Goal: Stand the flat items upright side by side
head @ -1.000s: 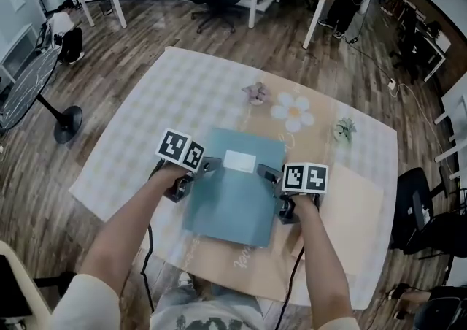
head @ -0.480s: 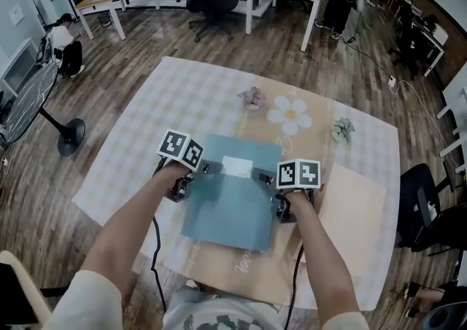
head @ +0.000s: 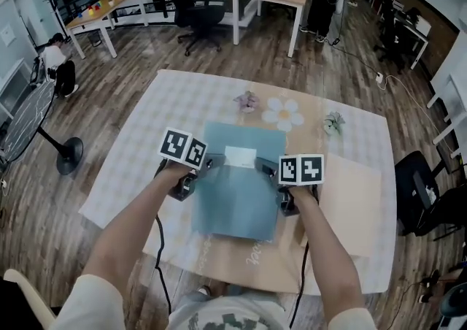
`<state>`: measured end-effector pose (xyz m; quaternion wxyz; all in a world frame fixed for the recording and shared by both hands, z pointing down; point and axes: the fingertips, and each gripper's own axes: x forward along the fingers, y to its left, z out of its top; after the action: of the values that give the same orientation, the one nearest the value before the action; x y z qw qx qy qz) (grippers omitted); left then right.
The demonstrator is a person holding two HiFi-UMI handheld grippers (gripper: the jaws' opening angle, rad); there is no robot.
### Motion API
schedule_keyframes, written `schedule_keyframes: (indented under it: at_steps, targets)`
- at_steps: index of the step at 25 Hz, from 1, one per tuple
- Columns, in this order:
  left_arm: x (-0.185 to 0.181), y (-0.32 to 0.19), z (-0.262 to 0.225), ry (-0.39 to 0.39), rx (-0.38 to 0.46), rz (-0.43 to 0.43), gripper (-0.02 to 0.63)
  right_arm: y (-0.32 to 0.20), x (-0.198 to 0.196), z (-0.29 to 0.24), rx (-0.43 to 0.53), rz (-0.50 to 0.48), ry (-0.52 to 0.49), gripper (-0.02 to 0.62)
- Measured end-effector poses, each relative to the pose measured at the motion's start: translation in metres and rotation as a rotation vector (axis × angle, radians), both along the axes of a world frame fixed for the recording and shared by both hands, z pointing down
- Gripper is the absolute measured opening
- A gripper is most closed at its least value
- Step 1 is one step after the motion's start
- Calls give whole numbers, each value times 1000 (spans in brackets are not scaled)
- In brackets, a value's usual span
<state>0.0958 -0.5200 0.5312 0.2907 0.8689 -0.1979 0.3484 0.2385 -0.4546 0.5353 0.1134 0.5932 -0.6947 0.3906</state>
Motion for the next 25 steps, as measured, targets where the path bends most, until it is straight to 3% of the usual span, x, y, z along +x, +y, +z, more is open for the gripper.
schedule_keyframes:
  at_steps: [6, 16, 25]
  targets:
    - [-5, 7, -50, 63, 161, 59, 344, 15, -9, -52, 133, 52, 120, 407]
    - [-22, 26, -108, 169, 377, 87, 342, 43, -34, -114, 336, 100, 337, 402]
    - [-52, 59, -125, 225, 444, 112, 336, 84, -69, -138, 428, 151, 478, 400]
